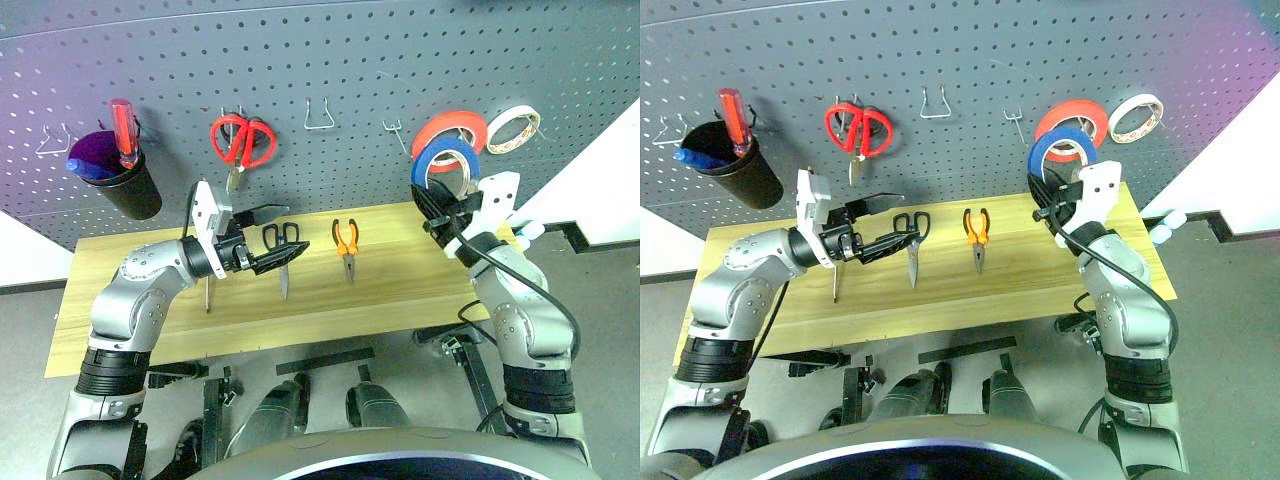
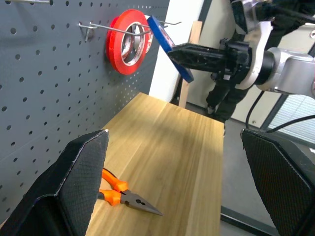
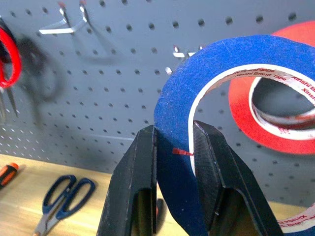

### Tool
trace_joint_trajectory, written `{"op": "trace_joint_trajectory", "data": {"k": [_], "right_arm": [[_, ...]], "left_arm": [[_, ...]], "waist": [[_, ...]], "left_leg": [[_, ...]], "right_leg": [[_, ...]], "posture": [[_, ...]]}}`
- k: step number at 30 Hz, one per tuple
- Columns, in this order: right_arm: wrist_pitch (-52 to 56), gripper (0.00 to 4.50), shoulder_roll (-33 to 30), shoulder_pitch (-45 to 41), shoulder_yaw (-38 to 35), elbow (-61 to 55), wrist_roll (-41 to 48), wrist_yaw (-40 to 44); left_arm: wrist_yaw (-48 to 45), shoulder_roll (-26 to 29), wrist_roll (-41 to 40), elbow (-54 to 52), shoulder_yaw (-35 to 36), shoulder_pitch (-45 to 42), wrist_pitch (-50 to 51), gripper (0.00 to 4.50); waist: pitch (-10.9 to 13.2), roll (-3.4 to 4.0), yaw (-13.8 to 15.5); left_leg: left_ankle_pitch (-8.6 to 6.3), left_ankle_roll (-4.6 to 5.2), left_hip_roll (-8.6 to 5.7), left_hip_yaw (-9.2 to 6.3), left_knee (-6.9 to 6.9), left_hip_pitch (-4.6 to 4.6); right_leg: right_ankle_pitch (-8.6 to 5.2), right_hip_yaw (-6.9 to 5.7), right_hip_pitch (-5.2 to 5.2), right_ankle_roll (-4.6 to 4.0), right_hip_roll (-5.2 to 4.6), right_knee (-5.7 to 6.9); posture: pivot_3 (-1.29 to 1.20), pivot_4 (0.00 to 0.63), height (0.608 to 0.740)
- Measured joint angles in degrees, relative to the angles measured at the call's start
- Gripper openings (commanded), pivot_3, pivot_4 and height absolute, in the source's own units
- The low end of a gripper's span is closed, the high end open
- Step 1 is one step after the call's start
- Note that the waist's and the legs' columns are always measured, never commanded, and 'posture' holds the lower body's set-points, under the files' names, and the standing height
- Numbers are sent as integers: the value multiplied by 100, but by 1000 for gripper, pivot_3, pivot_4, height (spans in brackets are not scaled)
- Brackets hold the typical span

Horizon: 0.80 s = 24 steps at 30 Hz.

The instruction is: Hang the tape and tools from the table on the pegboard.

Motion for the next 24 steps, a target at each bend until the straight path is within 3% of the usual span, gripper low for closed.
{"op": "trace_joint_trajectory", "data": {"k": [15, 24], "right_arm": [[128, 686, 295, -135, 497, -332, 36, 3], [-565, 686, 295, -764, 631, 861, -360, 360]], "left_arm": [[111, 56, -18, -172, 44, 132, 37, 4500], [215, 39, -41, -382, 41, 199, 144, 4500]], "waist": [[-4, -2, 5], [-5, -3, 14]], "left_leg": [[0, 1, 0, 0, 10, 0], [0, 1, 0, 0, 36, 0]], "right_leg": [[0, 0, 0, 0, 0, 11], [0, -3, -8, 0, 0, 30]], "posture": [[-123, 204, 740], [-93, 201, 740]]}}
